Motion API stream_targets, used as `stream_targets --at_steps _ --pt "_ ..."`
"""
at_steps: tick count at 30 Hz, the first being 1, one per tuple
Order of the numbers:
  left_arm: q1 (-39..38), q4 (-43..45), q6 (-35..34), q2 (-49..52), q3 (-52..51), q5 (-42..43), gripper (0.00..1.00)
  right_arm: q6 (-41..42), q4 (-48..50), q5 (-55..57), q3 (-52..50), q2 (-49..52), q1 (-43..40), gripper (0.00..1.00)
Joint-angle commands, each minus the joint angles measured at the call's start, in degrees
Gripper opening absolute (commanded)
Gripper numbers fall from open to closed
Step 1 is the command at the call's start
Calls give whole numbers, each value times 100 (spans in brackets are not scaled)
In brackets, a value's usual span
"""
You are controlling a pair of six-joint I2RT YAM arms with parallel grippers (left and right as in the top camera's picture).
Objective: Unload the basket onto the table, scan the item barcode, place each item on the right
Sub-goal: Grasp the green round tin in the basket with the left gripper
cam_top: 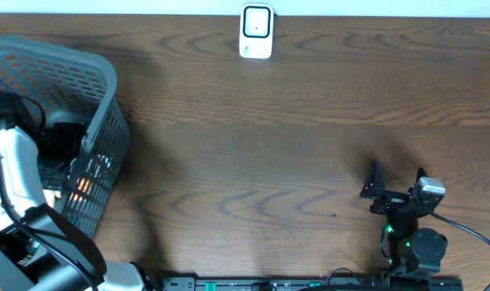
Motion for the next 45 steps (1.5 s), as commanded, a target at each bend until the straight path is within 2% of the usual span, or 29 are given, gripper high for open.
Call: stream_targets --at_steps 1,4,9,13,17,23,44,45 --pt "-162 -35 -251 -11 70 -76 98 59 -24 46 -7 -13 26 99" --pt "-284 -37 -256 -11 0 -205 98 59 -24 46 -7 -13 26 99" --pt "-520 -302 -1132 -11 -57 -780 98 59 -24 46 -7 -13 26 99" --pt "-673 -334 -1537 -9 -81 -1270 98 59 -24 48 -7 -13 26 99" --pt "-708 -291 -1926 28 -111 -1285 98 59 -24 46 -7 -13 26 99" --pt "-708 127 -1976 310 -111 -1244 98 59 -24 46 -7 -13 26 99" --pt "-927 647 -1974 1888 -111 -1261 99 59 -24 46 -7 -13 26 99" --pt "-927 675 -1971 1985 -111 -1261 96 59 -24 46 -7 -13 26 99"
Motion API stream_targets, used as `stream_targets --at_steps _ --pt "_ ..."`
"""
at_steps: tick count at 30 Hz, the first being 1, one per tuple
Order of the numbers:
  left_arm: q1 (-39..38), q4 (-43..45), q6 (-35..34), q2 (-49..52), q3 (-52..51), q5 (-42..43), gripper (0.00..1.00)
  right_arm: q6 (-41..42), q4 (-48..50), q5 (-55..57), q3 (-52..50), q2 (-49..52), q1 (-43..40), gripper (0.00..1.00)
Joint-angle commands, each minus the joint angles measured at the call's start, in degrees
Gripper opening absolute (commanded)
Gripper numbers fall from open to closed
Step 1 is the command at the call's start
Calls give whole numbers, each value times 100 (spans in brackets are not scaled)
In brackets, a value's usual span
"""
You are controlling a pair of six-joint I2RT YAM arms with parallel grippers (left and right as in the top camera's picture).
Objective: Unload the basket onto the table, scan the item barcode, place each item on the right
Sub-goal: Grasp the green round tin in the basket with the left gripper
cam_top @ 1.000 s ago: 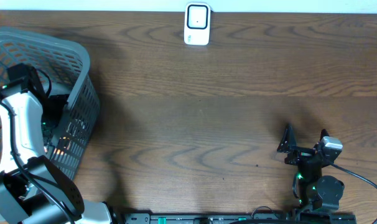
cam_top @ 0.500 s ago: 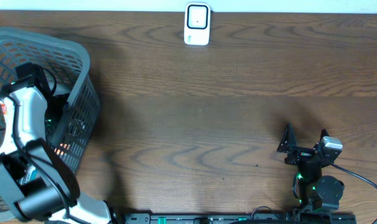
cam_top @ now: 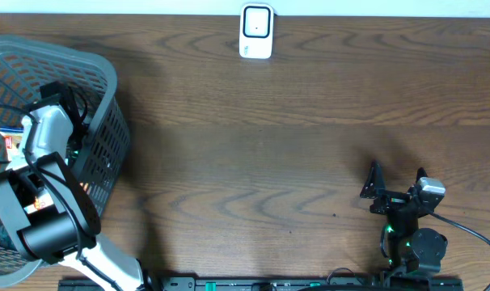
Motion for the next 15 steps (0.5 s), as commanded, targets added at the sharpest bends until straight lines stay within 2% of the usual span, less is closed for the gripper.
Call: stream_targets --at_steps 1,7,10,15 --pt "-4 22 -20 616 -118 -103 91 59 -24 48 -7 -13 26 99" --pt "-2 26 114 625 -85 -76 55 59 -24 48 -7 -13 26 99" --pt "-2 9 317 420 -20 -81 52 59 -24 48 -7 -13 26 99" --pt "17 9 651 -175 138 -90 51 59 -24 48 -7 -13 26 99"
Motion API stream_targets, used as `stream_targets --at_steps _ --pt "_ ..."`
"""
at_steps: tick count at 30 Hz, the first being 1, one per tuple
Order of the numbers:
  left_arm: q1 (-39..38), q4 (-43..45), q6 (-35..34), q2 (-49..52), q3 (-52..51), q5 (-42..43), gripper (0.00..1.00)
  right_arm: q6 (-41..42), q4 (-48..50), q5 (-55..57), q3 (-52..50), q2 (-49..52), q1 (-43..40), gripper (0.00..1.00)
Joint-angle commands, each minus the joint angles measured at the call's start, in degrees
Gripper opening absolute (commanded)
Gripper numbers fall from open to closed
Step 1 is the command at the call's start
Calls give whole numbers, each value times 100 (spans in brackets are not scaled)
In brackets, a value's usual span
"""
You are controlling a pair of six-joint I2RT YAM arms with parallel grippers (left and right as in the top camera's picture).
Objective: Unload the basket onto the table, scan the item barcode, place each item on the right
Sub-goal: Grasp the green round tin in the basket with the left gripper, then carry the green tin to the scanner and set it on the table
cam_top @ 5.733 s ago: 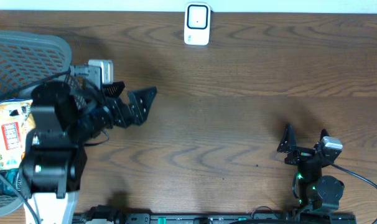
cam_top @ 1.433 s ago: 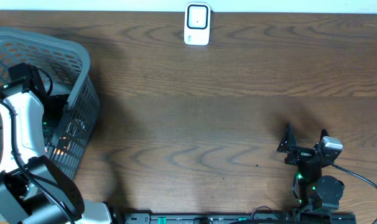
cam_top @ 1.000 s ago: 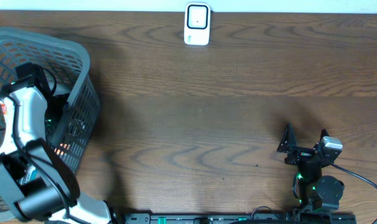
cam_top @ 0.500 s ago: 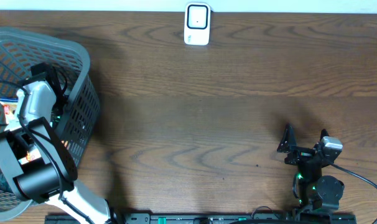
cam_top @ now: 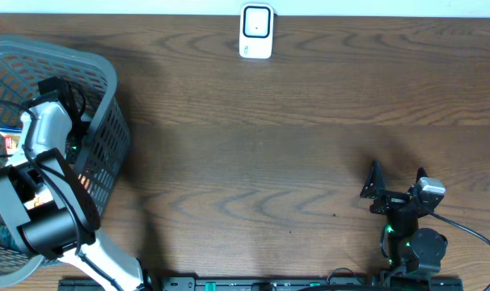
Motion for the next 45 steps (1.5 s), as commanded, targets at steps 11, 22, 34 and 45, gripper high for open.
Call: stream_targets --at_steps 11,22,34,45 --pt "535 -33 531 -2844 293 96 51 59 -24 48 -7 -13 26 99" --pt "-560 1244 538 -4725 310 1453 52 59 -24 48 -7 -13 26 99" --pt "-4487 1296 2111 -3270 308 -35 52 59 -24 48 -7 -13 26 99" --pt "-5742 1309 3617 -802 308 -81 52 59 -24 48 -7 -13 26 99"
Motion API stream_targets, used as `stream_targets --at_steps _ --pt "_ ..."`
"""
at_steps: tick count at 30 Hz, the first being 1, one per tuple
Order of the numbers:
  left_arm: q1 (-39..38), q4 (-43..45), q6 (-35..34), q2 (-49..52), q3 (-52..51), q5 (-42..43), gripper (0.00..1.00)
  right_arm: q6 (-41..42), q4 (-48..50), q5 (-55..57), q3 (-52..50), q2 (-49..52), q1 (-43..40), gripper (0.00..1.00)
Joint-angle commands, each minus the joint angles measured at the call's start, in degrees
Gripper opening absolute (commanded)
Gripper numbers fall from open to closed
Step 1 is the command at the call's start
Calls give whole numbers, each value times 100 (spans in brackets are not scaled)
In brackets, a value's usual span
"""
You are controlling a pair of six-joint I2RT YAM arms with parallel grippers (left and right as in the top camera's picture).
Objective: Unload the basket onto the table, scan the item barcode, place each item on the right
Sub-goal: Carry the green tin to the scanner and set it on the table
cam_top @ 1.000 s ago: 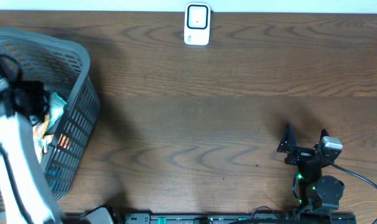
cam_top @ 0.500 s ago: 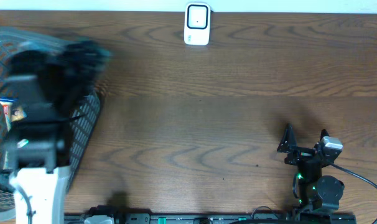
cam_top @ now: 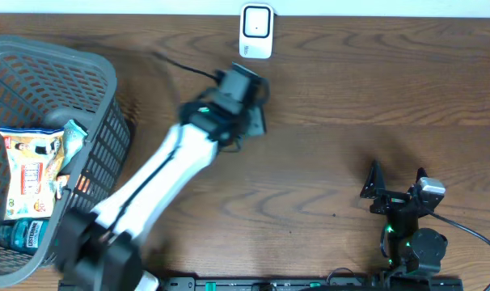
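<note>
The white barcode scanner [cam_top: 255, 31] stands at the table's far edge, its face up. My left arm reaches out of the lower left across the table. Its left gripper [cam_top: 253, 113] hangs just in front of the scanner, and its black wrist hides the fingers from above. A dark shape shows under the wrist, and I cannot tell whether it is an item or the fingers. The grey basket [cam_top: 107, 85] at the left holds a snack bag [cam_top: 35, 166] and a blue-labelled bottle [cam_top: 23, 234]. My right gripper [cam_top: 376, 187] rests folded at the front right, far from everything.
The basket's tall mesh wall stands to the left of the outstretched left arm. A black cable trails from the left wrist toward the far left. The black rail of the arm bases runs along the front edge.
My left arm was down in the basket. It now stretches across the table with its gripper just in front of the scanner. The snack bag and bottle in the basket now show. The right arm is unmoved.
My left arm was low at the basket's front left part. Then its wrist was further back inside the basket, and it stayed there at the last earlier moment. Now the arm is out of the basket near the scanner. The right arm stayed parked throughout.
</note>
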Motion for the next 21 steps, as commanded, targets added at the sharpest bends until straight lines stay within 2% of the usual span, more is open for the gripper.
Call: stream_targets --at_steps 1,7,21 --pt "-96 -11 470 494 85 -179 52 59 -24 46 -7 -13 26 99" --pt "-151 -9 470 1058 85 -177 52 59 -24 46 -7 -13 26 99" --pt "-151 280 424 1226 -92 -179 56 59 -24 46 -7 -13 26 99"
